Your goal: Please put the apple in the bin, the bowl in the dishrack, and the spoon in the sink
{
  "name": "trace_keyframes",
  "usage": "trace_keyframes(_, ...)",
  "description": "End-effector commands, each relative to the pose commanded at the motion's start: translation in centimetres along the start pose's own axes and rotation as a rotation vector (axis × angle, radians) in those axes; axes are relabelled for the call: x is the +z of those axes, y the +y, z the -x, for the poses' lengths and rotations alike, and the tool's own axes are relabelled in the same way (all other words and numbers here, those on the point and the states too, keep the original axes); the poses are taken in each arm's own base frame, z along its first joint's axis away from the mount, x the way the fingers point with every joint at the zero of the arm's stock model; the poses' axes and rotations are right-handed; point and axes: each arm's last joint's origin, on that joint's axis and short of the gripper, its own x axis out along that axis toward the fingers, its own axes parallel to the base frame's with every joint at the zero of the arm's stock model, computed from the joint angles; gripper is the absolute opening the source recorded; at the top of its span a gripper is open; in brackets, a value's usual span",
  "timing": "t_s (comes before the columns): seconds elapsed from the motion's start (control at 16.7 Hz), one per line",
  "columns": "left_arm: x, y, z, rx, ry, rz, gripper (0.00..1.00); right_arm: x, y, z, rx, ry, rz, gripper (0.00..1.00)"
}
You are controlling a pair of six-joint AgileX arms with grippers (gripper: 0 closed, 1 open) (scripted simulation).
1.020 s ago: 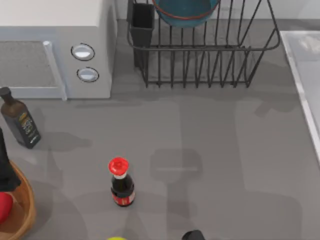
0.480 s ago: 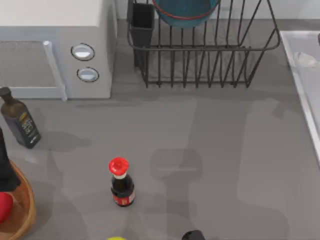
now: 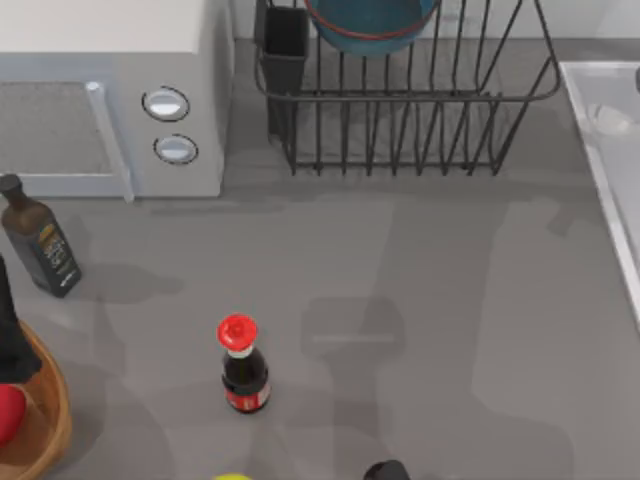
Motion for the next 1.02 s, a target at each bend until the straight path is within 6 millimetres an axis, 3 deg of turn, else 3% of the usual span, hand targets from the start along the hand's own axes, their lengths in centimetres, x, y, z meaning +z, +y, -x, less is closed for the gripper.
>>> trace_keyframes(0.66, 0.00, 0.00, 0.00, 0.000, 0.000, 0.000, 1.00, 0.00, 0.00, 0.00, 0.000, 0.000, 0.000, 0.98)
trace_keyframes(1.02, 0.00, 0.00, 0.00, 0.000, 0.000, 0.000, 1.00, 0.00, 0.00, 0.00, 0.000, 0.000, 0.000, 1.00)
